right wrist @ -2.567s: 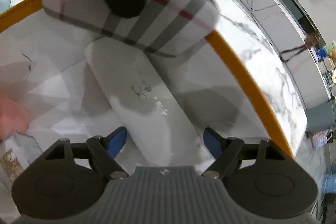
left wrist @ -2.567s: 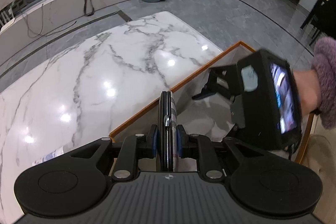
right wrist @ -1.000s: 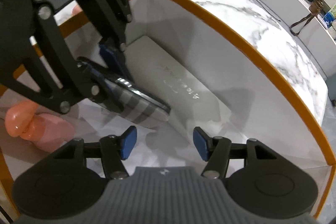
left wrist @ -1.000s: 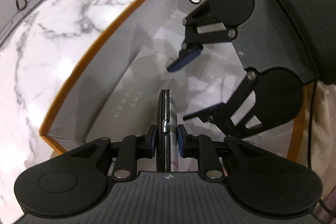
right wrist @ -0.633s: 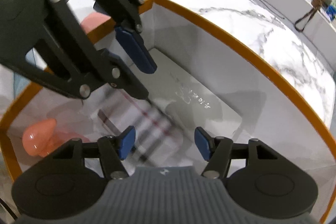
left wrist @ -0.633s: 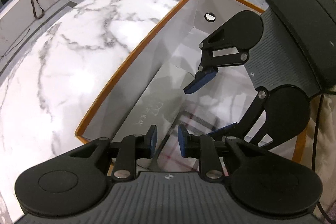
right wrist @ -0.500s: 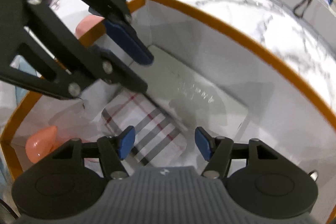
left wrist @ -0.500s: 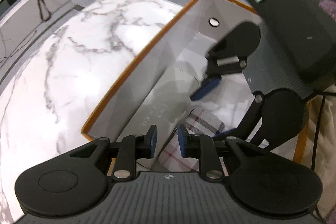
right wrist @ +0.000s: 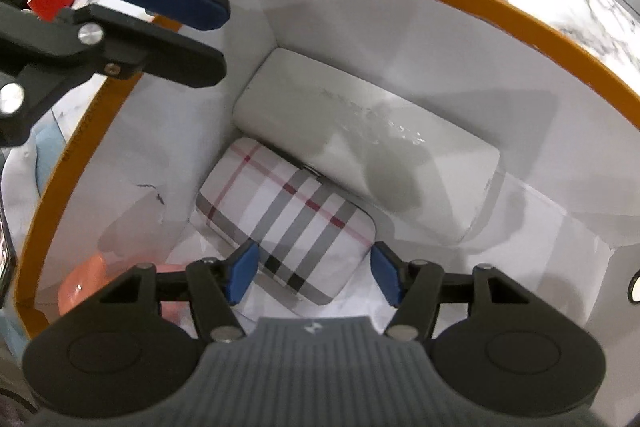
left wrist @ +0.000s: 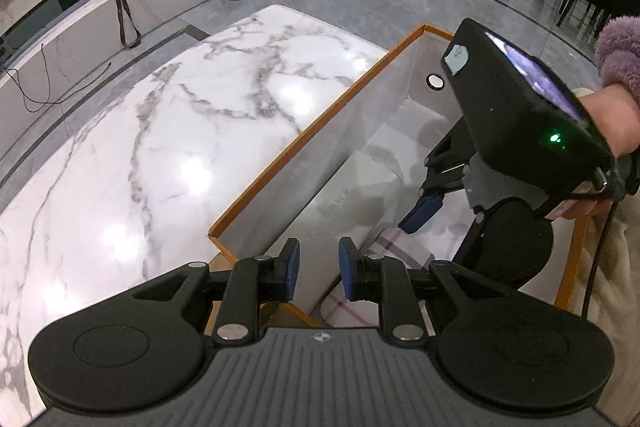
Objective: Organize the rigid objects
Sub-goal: 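Move both tools from the orange box to the items on the table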
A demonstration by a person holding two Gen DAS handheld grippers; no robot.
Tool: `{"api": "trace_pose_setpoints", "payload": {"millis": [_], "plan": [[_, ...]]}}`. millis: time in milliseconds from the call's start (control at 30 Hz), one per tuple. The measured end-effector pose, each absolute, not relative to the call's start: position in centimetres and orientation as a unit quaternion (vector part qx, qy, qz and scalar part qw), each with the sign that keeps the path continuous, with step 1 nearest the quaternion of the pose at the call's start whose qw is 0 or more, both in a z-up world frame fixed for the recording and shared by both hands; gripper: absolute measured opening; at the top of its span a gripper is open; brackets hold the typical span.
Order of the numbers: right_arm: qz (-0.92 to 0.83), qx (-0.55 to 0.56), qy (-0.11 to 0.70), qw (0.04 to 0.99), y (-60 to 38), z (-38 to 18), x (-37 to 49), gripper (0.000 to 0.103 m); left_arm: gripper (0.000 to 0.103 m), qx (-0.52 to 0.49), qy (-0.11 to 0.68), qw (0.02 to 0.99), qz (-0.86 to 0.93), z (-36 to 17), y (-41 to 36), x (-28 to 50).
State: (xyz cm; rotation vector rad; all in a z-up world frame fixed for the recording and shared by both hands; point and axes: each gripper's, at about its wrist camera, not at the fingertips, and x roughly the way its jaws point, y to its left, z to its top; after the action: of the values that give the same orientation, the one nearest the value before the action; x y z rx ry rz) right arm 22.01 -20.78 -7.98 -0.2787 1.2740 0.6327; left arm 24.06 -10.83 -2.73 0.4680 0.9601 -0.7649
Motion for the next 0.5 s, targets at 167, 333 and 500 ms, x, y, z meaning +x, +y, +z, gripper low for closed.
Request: {"api": "trace_pose_setpoints", "payload": {"millis": [167,333,500], "plan": [[0.284,-0.135,0.577,0.754,-19.7,-7.8,21.7,0.060,0.025,0.210,0.442,0.796,-0.356,-2.5,-10.4,23.0],[0.270,-0.168,0.562,0.763,-18.8,-6.8,20.7,0.060,0.025,0.207,0.444,0.795,-0.359,-1.9,-9.8,22.7],[0.241,-0.200,0.517,0.797,-18.1,-4.4,19.3,0.060,0.025,0.206,0.426,0.807,-0.354,-0.7,-8.6,21.6]]}}
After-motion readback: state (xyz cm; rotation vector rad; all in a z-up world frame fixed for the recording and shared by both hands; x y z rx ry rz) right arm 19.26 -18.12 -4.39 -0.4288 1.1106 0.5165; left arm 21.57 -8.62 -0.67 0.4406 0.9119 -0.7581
